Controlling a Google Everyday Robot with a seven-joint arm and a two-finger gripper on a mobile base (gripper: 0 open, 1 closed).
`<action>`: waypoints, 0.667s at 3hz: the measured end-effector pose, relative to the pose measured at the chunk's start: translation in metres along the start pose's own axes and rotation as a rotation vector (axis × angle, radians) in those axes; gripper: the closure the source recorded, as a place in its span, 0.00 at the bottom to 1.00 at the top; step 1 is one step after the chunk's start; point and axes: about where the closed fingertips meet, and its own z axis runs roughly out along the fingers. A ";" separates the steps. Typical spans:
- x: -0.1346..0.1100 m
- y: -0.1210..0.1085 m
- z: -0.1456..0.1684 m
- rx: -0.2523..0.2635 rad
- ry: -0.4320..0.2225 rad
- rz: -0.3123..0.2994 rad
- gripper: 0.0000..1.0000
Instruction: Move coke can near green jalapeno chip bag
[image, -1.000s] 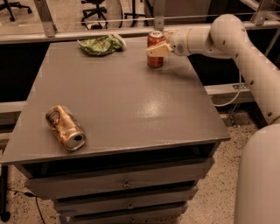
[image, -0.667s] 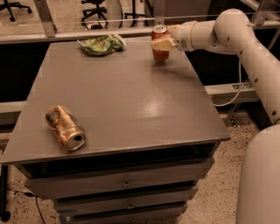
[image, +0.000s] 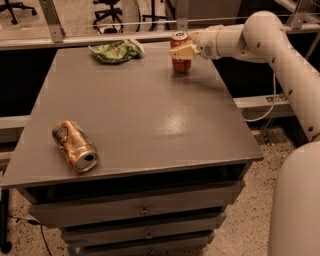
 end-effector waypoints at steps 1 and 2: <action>-0.014 0.001 0.002 0.030 -0.056 0.008 1.00; -0.049 -0.003 0.012 0.082 -0.147 -0.004 1.00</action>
Offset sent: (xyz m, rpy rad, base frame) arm 0.0230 0.0429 0.0917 0.2021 -0.2412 -0.0901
